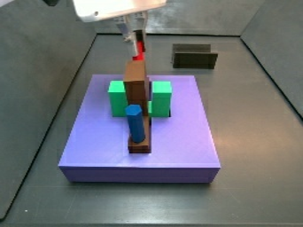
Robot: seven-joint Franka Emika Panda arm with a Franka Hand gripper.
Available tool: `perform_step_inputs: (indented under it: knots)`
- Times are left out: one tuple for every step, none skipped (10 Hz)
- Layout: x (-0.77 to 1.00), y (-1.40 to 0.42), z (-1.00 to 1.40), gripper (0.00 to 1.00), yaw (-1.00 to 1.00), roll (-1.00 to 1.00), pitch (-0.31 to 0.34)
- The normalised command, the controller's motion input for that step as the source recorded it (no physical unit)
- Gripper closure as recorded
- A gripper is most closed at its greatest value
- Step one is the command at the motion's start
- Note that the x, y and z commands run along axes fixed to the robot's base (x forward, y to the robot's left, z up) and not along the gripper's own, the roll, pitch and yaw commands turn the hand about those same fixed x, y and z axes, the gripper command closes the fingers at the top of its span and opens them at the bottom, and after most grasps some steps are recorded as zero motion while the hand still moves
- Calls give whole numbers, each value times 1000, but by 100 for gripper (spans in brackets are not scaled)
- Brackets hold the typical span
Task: Pick up the red object. Move up. Place the red object on the fixture. Regrasp the red object. Move to above the board. Insert the red object.
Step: Insert the red object.
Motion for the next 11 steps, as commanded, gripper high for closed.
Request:
perform_step_inputs:
  knots:
    - [-46,-331,-34,100,11,230,-60]
    - [0,-397,0,100,40,297,0]
    - [117,-437,0,100,31,341,29]
    - [331,-306,-31,100,100,391,101]
    - [357,-286,0,100,149,487,153]
    - [354,-294,-9,100,100,500,194]
    - [346,-300,-26,100,89,500,206]
    - [286,-300,-66,100,86,500,186]
    - [211,-260,-69,100,80,500,179]
    - [54,-131,-123,100,34,500,147]
    - [0,0,-189,100,0,460,91]
